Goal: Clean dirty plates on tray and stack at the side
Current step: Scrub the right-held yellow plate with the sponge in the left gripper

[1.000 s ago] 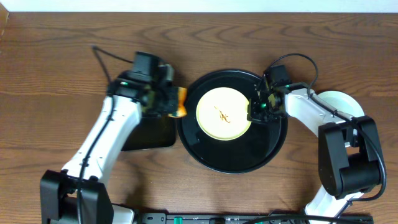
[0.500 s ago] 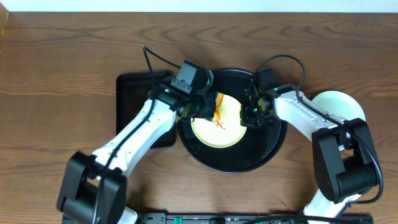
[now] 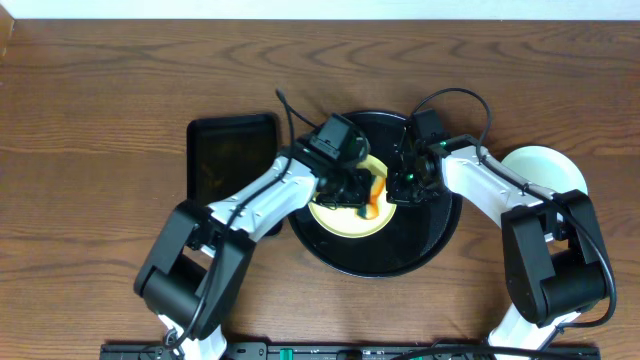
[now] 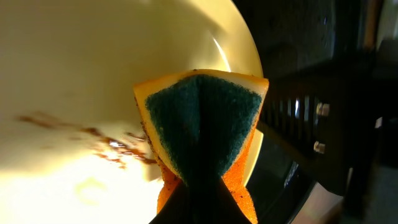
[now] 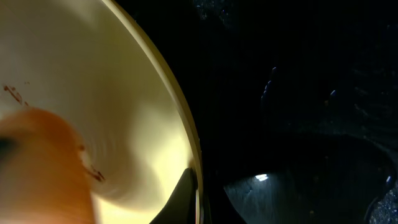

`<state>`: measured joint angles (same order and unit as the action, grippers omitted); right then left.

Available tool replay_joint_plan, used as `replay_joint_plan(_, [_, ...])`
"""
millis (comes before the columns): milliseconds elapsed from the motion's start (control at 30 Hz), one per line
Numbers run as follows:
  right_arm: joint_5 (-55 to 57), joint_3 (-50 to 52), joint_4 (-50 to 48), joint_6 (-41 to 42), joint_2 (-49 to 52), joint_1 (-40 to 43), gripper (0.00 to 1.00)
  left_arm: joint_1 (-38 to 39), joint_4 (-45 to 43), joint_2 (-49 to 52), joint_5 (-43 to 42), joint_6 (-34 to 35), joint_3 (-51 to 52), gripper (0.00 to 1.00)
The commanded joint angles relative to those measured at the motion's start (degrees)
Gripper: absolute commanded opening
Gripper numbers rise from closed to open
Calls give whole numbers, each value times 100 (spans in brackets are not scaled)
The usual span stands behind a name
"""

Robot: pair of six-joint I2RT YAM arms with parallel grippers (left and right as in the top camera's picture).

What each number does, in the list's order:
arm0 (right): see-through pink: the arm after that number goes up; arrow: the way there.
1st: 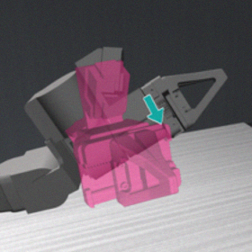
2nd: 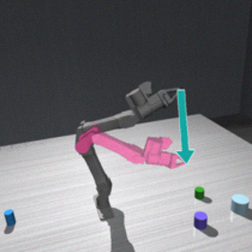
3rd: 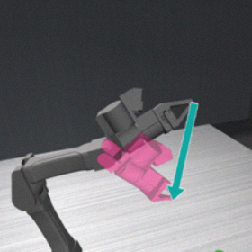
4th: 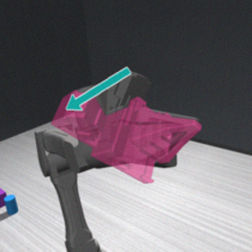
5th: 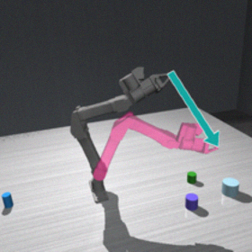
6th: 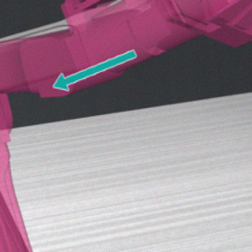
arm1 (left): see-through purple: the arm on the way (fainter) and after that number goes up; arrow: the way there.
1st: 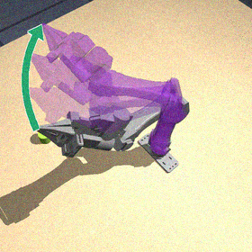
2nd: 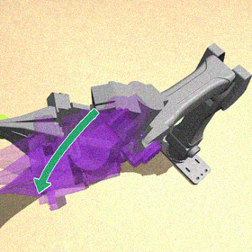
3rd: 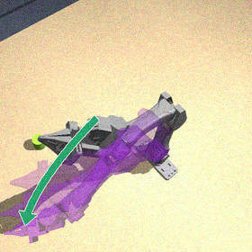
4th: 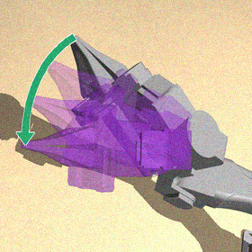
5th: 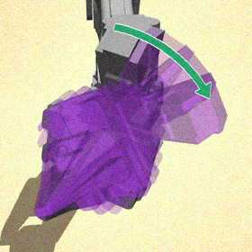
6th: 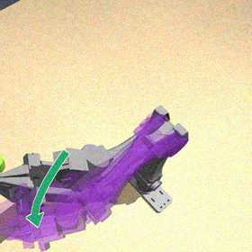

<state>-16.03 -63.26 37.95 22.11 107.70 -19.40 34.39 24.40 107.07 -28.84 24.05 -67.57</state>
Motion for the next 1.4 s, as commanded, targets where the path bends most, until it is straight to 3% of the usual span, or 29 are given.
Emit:
replay_joint_plan(0, [271, 262, 153, -122, 245, -164, 1, 179, -28, 170, -4, 28, -15, 8])
replay_joint_plan(367, [271, 262, 236, -162, 245, -164, 1, 76, 52, 415, 2186, 28, -17, 8])
replay_joint_plan(800, [275, 262, 328, -249, 245, -168, 1, -660, 37, 367, 2225, 33, -28, 8])
replay_joint_plan(1133, [529, 262, 365, -245, 245, -157, 1, -723, 1276, 367, 2227, 140, -28, 8])
replay_joint_plan(1367, [581, 262, 363, -243, 245, -157, 1, -964, 1290, 9, 2251, 133, -304, 8])
